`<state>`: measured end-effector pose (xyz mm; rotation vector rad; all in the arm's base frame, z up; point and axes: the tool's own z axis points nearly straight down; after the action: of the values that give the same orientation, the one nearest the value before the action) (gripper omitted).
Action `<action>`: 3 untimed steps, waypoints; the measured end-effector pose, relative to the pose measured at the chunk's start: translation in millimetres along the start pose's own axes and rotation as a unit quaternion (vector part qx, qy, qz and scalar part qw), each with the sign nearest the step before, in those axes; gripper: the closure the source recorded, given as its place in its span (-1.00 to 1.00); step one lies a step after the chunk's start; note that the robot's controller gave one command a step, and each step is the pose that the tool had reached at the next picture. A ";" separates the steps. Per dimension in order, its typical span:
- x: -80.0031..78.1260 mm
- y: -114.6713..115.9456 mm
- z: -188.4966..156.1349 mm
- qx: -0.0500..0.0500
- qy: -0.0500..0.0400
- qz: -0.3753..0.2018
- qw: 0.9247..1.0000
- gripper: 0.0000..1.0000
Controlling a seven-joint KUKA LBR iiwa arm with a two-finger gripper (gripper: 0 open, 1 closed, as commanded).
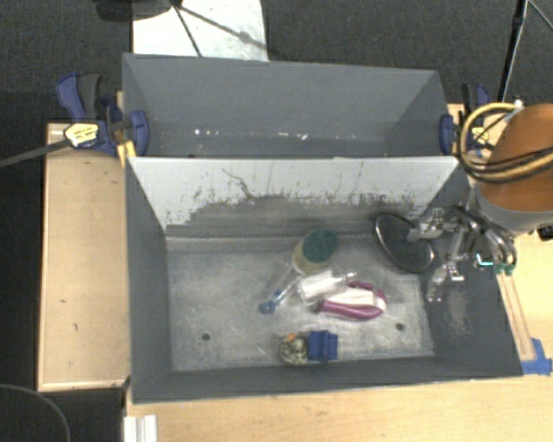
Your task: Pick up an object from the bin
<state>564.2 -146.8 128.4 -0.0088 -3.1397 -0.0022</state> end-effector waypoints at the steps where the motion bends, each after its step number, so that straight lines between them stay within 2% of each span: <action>1: -25.9 -3.7 11.7 0.002 -0.003 -0.046 0.999 -1.00; 2: -18.0 -2.1 54.0 0.001 -0.010 0.114 0.993 -1.00; 3: -10.7 -0.7 35.0 0.001 -0.005 0.188 0.982 -1.00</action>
Offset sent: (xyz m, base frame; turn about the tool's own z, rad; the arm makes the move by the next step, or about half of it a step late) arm 0.0244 -0.0029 -0.0136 -0.0943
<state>574.8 -147.4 93.4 -0.6004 -3.0911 0.0005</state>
